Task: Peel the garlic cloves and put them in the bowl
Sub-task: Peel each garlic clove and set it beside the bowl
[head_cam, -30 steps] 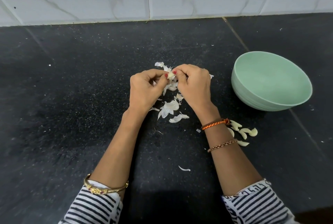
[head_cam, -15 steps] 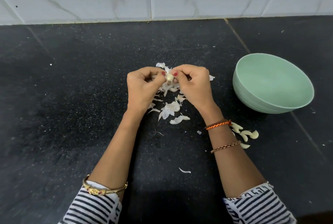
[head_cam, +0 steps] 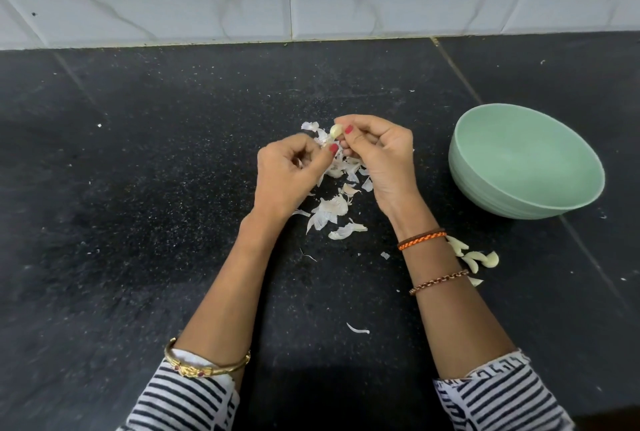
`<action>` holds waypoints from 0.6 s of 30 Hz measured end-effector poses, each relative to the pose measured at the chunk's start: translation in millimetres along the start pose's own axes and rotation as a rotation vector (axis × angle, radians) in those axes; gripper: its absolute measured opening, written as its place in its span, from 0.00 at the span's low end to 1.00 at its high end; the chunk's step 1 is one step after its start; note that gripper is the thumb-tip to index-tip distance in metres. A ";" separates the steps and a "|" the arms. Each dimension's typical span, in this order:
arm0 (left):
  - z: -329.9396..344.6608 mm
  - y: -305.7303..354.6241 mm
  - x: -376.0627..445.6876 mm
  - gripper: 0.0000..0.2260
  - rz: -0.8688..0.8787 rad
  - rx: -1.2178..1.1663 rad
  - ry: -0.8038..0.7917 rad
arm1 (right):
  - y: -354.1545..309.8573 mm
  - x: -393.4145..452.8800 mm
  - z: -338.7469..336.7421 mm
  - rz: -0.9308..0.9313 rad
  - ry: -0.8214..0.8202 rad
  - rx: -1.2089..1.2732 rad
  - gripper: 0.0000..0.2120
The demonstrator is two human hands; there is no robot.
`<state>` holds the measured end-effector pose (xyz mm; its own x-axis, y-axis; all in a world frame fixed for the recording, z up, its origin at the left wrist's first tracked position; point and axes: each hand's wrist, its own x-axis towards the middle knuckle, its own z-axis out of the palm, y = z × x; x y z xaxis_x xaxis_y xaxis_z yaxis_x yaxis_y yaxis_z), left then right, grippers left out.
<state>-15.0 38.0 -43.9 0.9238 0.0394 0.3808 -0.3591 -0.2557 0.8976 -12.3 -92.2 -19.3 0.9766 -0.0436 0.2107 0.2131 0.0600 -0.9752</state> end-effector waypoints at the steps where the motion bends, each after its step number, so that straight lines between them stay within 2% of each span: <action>1: -0.3 -0.9 1.1 0.09 -0.006 -0.024 0.007 | 0.0 -0.2 0.2 -0.004 0.001 -0.005 0.07; 2: -1.0 -0.4 1.8 0.05 -0.012 -0.054 0.010 | 0.0 -0.4 0.3 -0.008 0.003 -0.011 0.07; 5: -1.7 1.4 1.4 0.09 -0.004 -0.084 0.042 | 1.7 -0.9 1.0 -0.029 0.028 -0.048 0.08; 10: -1.4 0.9 0.9 0.05 0.033 -0.010 0.075 | 6.7 0.4 1.7 -0.049 0.056 -0.170 0.06; 15: 1.3 -2.1 0.1 0.06 0.122 0.158 0.160 | 9.7 0.4 4.6 -0.065 0.087 -0.203 0.04; 18: 1.4 -1.0 -0.3 0.10 0.134 0.145 0.211 | 7.8 -0.3 6.6 -0.034 0.066 -0.183 0.04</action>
<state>-14.8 36.9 -45.3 0.8157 0.1919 0.5456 -0.4396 -0.4073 0.8005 -10.7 -85.2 -26.5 0.9635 -0.1078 0.2450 0.2314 -0.1246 -0.9649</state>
